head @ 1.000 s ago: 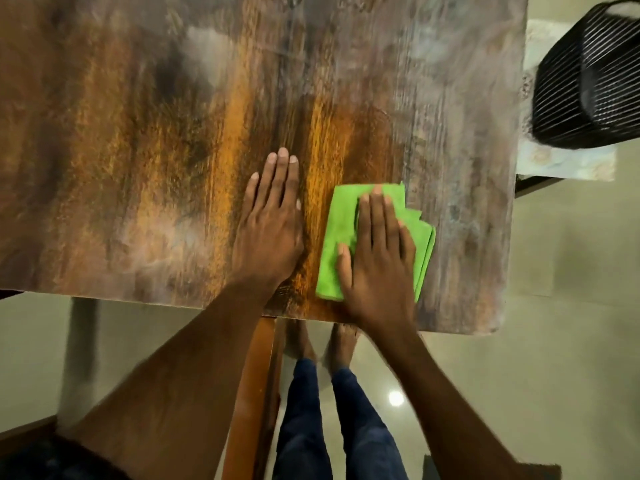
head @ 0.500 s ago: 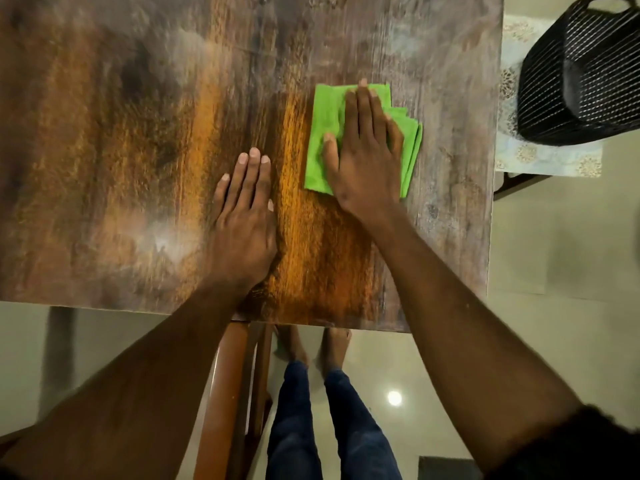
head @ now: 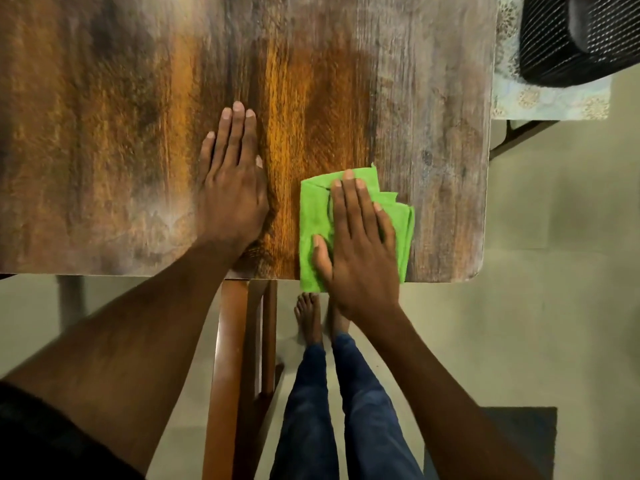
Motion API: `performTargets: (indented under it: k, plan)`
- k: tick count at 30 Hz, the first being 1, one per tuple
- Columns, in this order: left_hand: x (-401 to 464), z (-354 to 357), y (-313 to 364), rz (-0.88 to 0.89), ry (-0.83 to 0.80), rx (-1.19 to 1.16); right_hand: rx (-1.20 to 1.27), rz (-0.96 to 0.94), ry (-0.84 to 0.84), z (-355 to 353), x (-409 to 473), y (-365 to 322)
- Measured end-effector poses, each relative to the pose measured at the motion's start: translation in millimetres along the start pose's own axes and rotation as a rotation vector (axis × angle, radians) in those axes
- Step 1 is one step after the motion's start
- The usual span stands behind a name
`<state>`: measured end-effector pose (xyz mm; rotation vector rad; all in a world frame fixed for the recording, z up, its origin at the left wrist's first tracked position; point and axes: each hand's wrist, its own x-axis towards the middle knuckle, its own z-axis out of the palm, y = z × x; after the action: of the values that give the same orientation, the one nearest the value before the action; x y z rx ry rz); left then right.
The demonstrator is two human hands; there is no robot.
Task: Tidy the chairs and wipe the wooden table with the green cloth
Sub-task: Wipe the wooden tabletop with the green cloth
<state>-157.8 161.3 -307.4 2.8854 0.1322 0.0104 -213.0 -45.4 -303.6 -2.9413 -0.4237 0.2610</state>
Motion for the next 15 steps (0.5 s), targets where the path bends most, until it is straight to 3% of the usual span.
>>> performTargets:
  k: [6,15]
  plan:
    - [-0.3,0.1,0.4,0.004,-0.001,0.002,-0.003,0.003,0.041,-8.5,12.4,34.8]
    - [-1.2,2.3,-0.6,0.019,0.019,-0.014,-0.028,-0.017,0.125,-27.0,150.4,42.5]
